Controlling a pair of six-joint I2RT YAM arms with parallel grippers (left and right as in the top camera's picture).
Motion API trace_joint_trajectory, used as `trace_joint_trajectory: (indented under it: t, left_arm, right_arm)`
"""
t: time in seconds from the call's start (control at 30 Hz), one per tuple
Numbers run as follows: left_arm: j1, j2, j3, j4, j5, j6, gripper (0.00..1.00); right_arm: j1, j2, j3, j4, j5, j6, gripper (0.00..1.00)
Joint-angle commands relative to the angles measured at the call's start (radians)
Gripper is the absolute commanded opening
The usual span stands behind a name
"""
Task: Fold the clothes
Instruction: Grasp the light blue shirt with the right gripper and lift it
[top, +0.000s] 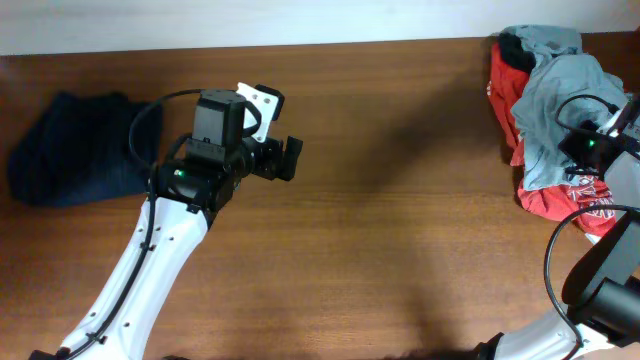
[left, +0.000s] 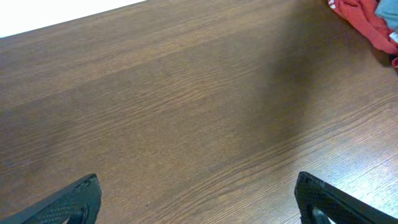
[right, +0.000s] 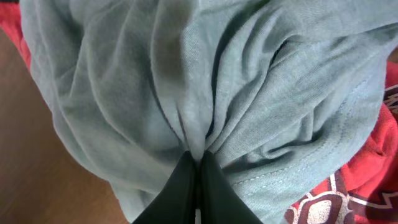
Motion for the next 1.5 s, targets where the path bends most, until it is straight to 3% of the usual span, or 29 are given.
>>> trace_joint_trajectory:
  t: [0.0,0.27,0.63,0.83,1.23,1.47]
  left_arm:
    - [-0.002,0.003,0.012,-0.003,-0.013,-0.002,0.99]
    - [-0.002,0.003,0.012,-0.006,-0.013,-0.002,0.99]
    - [-0.002,0.003,0.012,-0.006,-0.011,-0.003,0.99]
    - [-0.002,0.0,0.022,-0.003,0.027,-0.003,0.99]
    - [-0.002,-0.12,0.051,-0.044,0.057,-0.002,0.99]
    - [-0.002,-0.226,0.051,-0.13,0.056,-0.002,0.99]
  right_arm:
    - [0.001,-0.01,0.014,0.004,-0.047,0.001,0.04]
    - [0.016,-0.081,0.231,-0.067,-0.257,0.001,0.04]
    - [0.178,-0.094,0.809,-0.533,-0.228,-0.104,0.04]
    - [0.304,-0.094,1.097,-0.694,-0.229,-0.105,0.04]
    - [0.576,-0.094,1.375,-0.671,-0.227,-0.039,0.04]
    - [0.676,-0.092,1.401,-0.678,-0.15,-0.021,0.04]
